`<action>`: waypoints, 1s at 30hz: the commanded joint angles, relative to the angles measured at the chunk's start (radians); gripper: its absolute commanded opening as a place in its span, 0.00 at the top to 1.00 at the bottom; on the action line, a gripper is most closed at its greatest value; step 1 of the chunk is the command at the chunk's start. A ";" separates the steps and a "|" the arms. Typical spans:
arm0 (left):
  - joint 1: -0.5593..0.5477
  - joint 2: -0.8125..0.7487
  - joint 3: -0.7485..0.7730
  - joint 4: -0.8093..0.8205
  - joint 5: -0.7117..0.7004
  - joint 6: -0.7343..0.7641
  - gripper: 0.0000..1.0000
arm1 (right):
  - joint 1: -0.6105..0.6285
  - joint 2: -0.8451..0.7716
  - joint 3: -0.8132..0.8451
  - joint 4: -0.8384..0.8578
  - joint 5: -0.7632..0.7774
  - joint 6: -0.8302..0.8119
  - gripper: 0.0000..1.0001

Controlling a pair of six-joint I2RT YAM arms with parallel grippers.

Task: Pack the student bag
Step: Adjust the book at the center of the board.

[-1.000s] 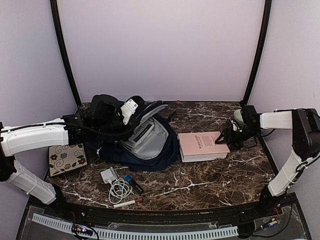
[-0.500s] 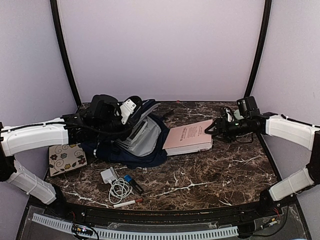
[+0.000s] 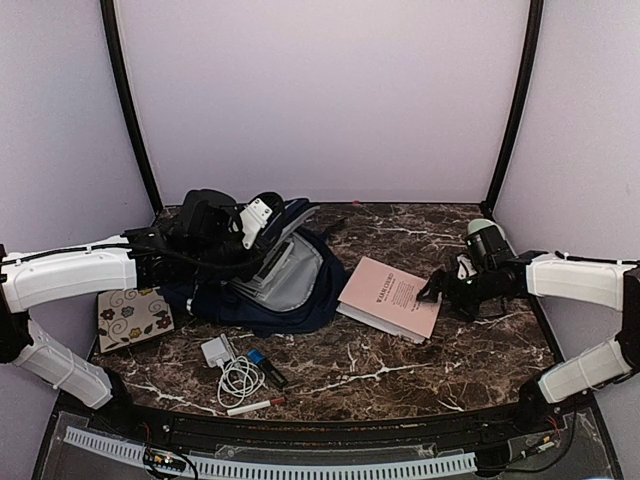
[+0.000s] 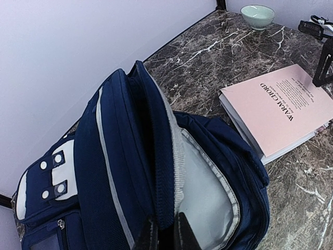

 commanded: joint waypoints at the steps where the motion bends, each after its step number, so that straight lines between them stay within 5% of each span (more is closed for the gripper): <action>1: -0.009 -0.030 0.029 0.098 0.039 -0.007 1.00 | -0.003 0.003 0.037 -0.080 0.175 -0.001 0.09; 8: -0.009 -0.028 0.029 0.097 0.042 -0.008 1.00 | -0.029 0.093 -0.026 0.098 -0.004 0.079 0.00; 23: -0.009 -0.016 0.032 0.091 0.061 -0.008 1.00 | 0.050 0.218 0.040 0.565 -0.310 0.231 0.06; 30: -0.009 -0.016 0.033 0.089 0.062 -0.007 1.00 | 0.128 0.189 0.164 0.615 -0.289 0.221 0.08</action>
